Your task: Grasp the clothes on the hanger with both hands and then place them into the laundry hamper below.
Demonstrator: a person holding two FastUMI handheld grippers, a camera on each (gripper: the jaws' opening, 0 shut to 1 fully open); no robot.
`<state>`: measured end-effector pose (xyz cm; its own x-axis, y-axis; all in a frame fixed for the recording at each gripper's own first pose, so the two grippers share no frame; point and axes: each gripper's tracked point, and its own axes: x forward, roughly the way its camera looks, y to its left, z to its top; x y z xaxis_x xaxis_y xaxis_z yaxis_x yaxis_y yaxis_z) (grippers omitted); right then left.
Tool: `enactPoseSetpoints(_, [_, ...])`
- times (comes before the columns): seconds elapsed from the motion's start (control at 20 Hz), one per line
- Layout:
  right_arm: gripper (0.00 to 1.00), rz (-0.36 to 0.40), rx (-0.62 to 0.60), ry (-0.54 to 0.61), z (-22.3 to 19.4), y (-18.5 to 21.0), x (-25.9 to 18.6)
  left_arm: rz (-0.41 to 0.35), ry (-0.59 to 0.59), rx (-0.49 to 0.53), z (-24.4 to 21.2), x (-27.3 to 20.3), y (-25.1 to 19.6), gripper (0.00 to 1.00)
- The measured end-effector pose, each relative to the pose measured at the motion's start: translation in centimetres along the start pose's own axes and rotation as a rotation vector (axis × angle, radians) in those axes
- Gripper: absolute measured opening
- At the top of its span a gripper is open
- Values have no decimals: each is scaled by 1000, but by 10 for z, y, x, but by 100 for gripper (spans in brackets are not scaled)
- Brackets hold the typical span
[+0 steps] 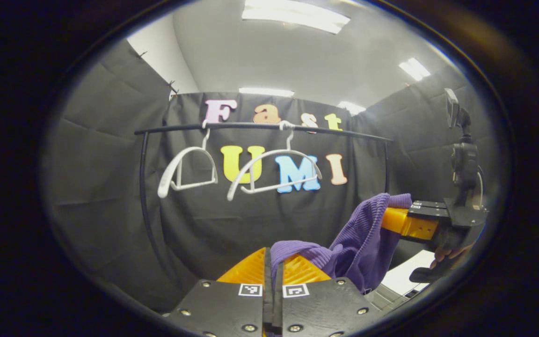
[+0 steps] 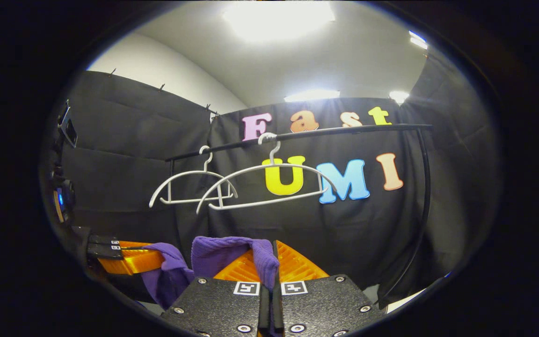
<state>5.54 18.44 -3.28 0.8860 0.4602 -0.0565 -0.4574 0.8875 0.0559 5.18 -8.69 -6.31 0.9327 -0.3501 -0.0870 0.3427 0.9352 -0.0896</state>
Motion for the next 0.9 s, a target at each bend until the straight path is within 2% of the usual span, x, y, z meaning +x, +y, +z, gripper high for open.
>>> enactPoseSetpoints(0.15, [2, -8, 13, 104, -53, 3, -10, -2, 65, -4, -46, 3, -7, 1])
enactPoseSetpoints(0.2, [2, -11, 21, 145, -73, 3, -13, 2, 95, 1, -64, 7, -5, 5])
enactPoseSetpoints(0.3, [2, -23, 35, 236, -114, 2, -19, 1, 168, 3, -104, 9, -7, 1])
enactPoseSetpoints(0.35, [2, -31, 34, 278, -132, 0, -21, 1, 207, 3, -124, 9, -8, 5])
enactPoseSetpoints(0.4, [2, -38, 29, 322, -149, -1, -24, -1, 248, 5, -143, 13, -7, 1])
enactPoseSetpoints(0.6, [2, -54, -9, 488, -219, -5, -38, -19, 392, 17, -209, 18, -12, 1])
enactPoseSetpoints(0.7, [4, -63, -3, 568, -250, -6, -48, -15, 474, 37, -244, 14, -11, 1])
enactPoseSetpoints(0.75, [5, -71, 5, 604, -263, -6, -54, -11, 518, 52, -263, 12, -9, 5])
enactPoseSetpoints(0.8, [5, -78, 9, 633, -273, -4, -57, -8, 555, 61, -282, 8, -9, 1])
enactPoseSetpoints(0.9, [7, -86, 7, 686, -291, -3, -60, -4, 624, 59, -308, -2, -8, 2])
